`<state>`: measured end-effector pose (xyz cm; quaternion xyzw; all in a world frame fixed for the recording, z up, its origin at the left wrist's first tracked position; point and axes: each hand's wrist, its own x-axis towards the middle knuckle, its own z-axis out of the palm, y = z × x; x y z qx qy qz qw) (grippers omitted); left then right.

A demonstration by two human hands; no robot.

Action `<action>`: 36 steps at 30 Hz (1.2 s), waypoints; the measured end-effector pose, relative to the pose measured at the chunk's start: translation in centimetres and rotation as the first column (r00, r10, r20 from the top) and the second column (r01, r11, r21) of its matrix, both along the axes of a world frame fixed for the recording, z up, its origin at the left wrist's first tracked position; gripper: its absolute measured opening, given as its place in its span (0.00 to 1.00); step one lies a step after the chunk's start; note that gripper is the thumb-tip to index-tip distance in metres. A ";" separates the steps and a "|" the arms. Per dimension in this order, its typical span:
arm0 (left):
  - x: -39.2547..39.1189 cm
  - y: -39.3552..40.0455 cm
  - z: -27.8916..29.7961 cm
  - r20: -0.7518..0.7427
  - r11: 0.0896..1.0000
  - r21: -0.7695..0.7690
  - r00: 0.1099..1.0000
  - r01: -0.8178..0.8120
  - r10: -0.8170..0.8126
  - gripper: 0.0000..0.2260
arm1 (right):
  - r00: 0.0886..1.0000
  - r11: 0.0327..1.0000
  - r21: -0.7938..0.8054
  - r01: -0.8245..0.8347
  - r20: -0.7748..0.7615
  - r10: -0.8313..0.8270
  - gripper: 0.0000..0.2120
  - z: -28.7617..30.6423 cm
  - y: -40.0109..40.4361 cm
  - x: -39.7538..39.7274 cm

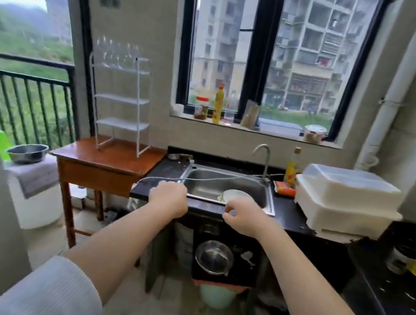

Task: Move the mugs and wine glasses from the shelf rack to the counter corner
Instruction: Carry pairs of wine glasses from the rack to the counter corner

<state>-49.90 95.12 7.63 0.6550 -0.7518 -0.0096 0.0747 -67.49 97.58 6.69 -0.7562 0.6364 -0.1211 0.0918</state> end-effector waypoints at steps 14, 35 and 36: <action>18.5 -19.5 1.6 0.030 0.945 0.006 0.945 -0.327 0.327 0.12 | 0.952 0.954 -0.032 -0.300 0.053 0.301 0.16 2.7 -24.8 19.8; 40.2 -53.2 7.8 -0.048 0.927 -0.160 0.940 -0.341 0.337 0.15 | 0.972 0.957 -0.213 -0.198 0.085 0.220 0.14 8.2 -59.2 42.9; 41.3 -55.0 8.0 -0.051 0.930 -0.163 0.944 -0.330 0.326 0.15 | 0.974 0.958 -0.219 -0.184 0.094 0.208 0.13 8.6 -60.8 44.0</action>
